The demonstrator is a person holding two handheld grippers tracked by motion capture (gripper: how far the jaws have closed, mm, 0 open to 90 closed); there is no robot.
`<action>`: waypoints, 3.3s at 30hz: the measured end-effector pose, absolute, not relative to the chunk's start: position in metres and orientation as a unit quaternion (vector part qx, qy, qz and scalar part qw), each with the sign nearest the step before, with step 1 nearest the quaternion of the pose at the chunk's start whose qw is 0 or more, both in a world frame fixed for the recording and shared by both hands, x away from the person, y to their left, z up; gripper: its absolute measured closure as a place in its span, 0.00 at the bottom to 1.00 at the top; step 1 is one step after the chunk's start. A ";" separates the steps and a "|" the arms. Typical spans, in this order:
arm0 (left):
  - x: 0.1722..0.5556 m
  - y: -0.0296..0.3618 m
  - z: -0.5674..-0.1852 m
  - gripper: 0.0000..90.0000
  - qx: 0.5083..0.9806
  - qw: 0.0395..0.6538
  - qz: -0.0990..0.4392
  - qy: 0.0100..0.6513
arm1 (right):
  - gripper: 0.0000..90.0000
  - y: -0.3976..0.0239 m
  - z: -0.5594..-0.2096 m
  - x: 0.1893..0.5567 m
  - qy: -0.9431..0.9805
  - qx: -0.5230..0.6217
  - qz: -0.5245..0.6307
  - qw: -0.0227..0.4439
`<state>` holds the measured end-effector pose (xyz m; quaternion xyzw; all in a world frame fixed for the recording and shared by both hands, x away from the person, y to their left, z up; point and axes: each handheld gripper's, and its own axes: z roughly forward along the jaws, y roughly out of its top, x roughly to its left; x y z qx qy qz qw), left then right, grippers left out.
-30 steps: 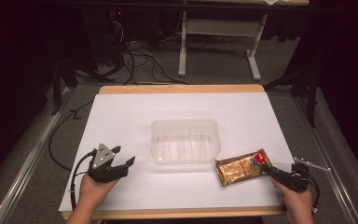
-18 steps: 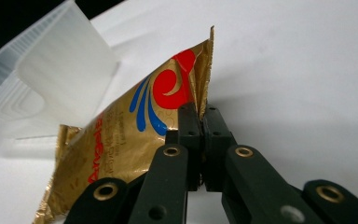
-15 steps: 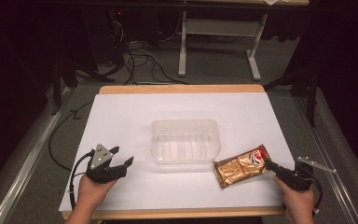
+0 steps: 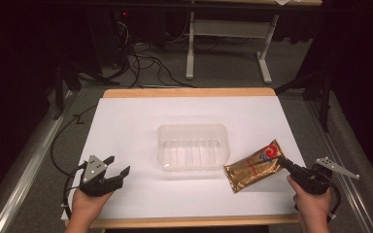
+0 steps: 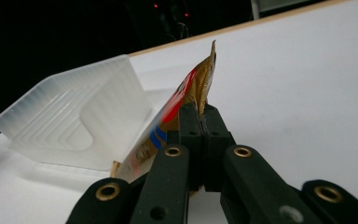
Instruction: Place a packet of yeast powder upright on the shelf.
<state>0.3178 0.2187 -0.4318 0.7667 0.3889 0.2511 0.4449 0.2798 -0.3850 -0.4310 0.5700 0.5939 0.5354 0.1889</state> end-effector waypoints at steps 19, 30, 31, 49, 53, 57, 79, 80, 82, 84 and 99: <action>0.307 0.228 -0.432 0.37 0.761 0.439 0.266 0.397 | 1.00 -0.377 -0.396 0.273 0.594 0.514 0.560 0.263; 0.307 0.227 -0.431 0.37 0.762 0.441 0.266 0.392 | 1.00 -0.364 -0.377 0.269 0.599 0.485 0.559 0.305; 0.306 0.227 -0.431 0.37 0.762 0.442 0.266 0.392 | 1.00 -0.363 -0.376 0.270 0.599 0.483 0.561 0.305; 0.307 0.228 -0.430 0.37 0.760 0.444 0.264 0.394 | 1.00 -0.336 -0.361 0.273 0.596 0.461 0.580 0.310; 0.308 0.228 -0.430 0.37 0.761 0.444 0.263 0.394 | 1.00 -0.330 -0.357 0.277 0.593 0.455 0.587 0.311; 0.307 0.230 -0.429 0.37 0.758 0.446 0.264 0.395 | 1.00 -0.325 -0.354 0.280 0.590 0.454 0.591 0.312; 0.308 0.230 -0.429 0.37 0.758 0.446 0.267 0.394 | 1.00 -0.297 -0.313 0.288 0.591 0.411 0.613 0.326; 0.308 0.230 -0.429 0.37 0.758 0.446 0.267 0.394 | 1.00 -0.296 -0.310 0.289 0.592 0.407 0.614 0.327; 0.308 0.230 -0.429 0.37 0.758 0.446 0.267 0.395 | 1.00 -0.292 -0.307 0.290 0.593 0.402 0.617 0.326; 0.308 0.230 -0.428 0.37 0.757 0.447 0.267 0.394 | 1.00 -0.287 -0.304 0.292 0.595 0.399 0.617 0.325; 0.306 0.232 -0.427 0.37 0.753 0.454 0.268 0.395 | 1.00 -0.255 -0.304 0.307 0.612 0.386 0.618 0.307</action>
